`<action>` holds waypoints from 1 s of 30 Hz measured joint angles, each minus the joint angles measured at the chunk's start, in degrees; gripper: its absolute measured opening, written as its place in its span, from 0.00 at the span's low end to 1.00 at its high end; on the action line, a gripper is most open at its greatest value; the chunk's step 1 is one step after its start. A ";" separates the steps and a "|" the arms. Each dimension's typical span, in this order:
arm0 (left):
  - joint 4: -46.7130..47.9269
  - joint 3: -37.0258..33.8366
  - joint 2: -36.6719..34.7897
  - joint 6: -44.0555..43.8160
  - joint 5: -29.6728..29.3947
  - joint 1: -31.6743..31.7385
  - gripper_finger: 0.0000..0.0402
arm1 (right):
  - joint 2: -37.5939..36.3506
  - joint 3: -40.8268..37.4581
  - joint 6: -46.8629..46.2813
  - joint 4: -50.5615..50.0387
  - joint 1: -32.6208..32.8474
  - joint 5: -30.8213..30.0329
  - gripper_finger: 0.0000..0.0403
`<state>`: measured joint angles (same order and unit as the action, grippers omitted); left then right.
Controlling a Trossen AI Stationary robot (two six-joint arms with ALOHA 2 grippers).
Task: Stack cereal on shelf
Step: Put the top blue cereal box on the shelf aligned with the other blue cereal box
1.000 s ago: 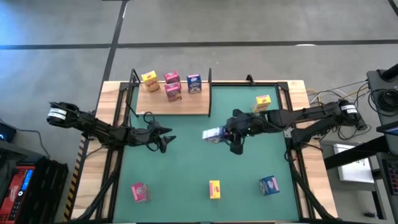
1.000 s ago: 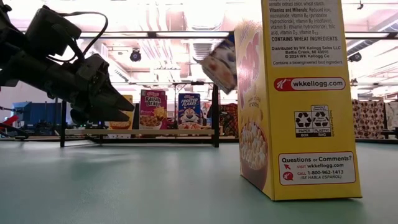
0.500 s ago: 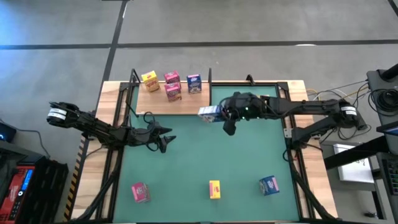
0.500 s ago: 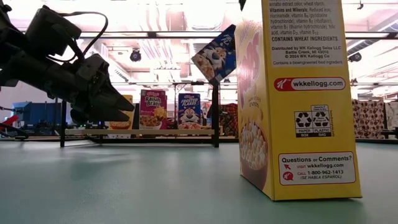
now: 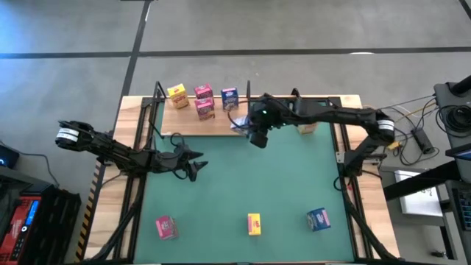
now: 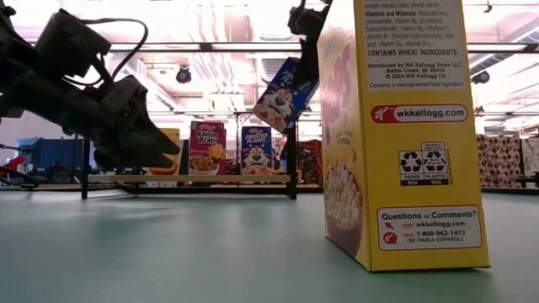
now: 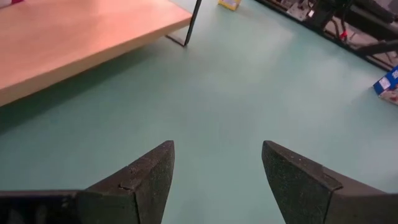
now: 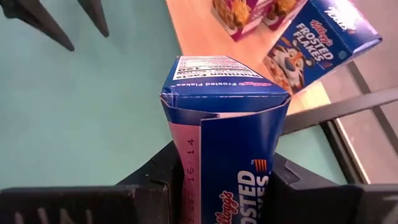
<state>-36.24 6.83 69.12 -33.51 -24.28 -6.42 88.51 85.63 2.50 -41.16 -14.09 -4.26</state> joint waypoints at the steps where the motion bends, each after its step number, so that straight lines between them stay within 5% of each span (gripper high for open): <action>1: 0.39 0.00 0.00 -0.02 0.30 -0.01 0.57 | 0.93 1.51 0.31 -0.73 -0.28 0.19 0.30; 30: 1.17 0.00 0.00 -1.77 3.44 0.00 0.57 | 25.04 33.18 16.68 -16.24 -2.89 -0.89 0.30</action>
<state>-35.07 6.83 69.12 -35.29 -20.84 -6.42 113.55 118.82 19.18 -57.40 -16.98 -5.15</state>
